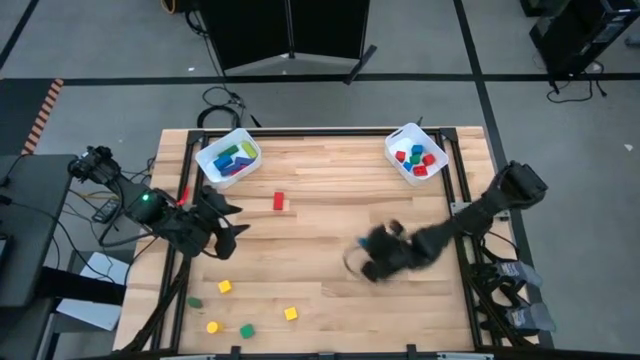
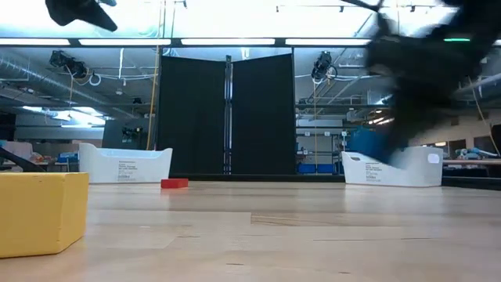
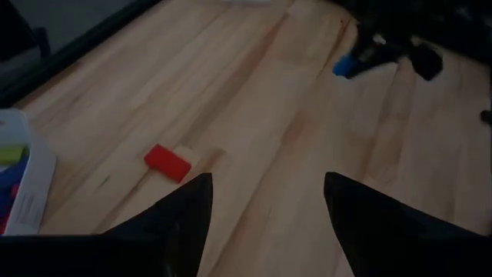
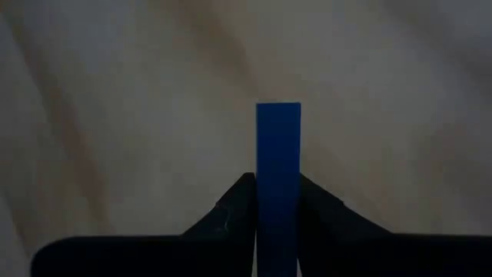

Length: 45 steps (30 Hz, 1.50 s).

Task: Sort blocks by size
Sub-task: Put the large blue block into the left white bin

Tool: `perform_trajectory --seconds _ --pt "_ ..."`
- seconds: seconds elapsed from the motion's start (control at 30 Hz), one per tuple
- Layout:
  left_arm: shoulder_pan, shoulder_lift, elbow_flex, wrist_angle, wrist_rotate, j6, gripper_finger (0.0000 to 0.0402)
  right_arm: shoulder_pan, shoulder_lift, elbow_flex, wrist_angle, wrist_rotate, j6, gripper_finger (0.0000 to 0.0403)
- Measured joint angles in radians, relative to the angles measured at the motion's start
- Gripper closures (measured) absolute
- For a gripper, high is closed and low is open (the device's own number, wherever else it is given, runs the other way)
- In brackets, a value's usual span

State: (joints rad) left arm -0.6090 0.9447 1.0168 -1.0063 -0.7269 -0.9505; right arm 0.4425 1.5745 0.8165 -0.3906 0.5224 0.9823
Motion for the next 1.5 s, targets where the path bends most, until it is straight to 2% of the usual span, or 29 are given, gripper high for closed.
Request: perform_trajectory --seconds 0.1,0.2,0.3,0.37,0.53,0.7,0.97,1.27,1.4,1.5 --pt "0.000 -0.008 0.000 -0.020 0.008 -0.023 0.0145 -0.150 -0.002 0.000 0.335 0.015 -0.299 0.0336" --pt "0.000 -0.026 0.000 -0.015 0.007 -0.024 0.0145 -0.278 -0.003 0.000 0.645 -0.076 -0.533 0.0336" --pt "-0.002 -0.055 0.000 -0.005 0.001 -0.023 0.0145 -0.395 -0.003 0.005 0.864 -0.158 -0.670 0.0336" --pt "-0.002 -0.078 0.000 0.007 -0.009 -0.017 0.0145 -0.458 -0.003 0.027 0.928 -0.196 -0.705 0.0336" --pt "-0.002 -0.138 0.002 0.050 -0.051 0.046 0.0145 -0.537 0.052 0.131 0.954 -0.287 -0.772 0.0336" --pt "-0.002 -0.173 0.002 0.042 -0.114 0.060 0.0145 -0.572 0.251 0.336 0.967 -0.347 -0.808 0.0336" --pt "-0.002 -0.177 0.002 0.044 -0.135 0.060 0.0145 -0.657 0.623 0.815 0.965 -0.423 -0.844 0.0336" --pt "-0.002 -0.179 0.002 0.044 -0.144 0.079 0.0145 -0.711 0.979 1.353 0.782 -0.510 -0.774 0.0336" --pt "-0.002 -0.179 0.002 0.043 -0.147 0.083 0.0145 -0.730 1.102 1.526 0.721 -0.520 -0.740 0.0302" --pt "-0.002 -0.179 0.002 0.043 -0.152 0.083 0.0145 -0.746 1.126 1.516 0.771 -0.526 -0.715 0.0262"
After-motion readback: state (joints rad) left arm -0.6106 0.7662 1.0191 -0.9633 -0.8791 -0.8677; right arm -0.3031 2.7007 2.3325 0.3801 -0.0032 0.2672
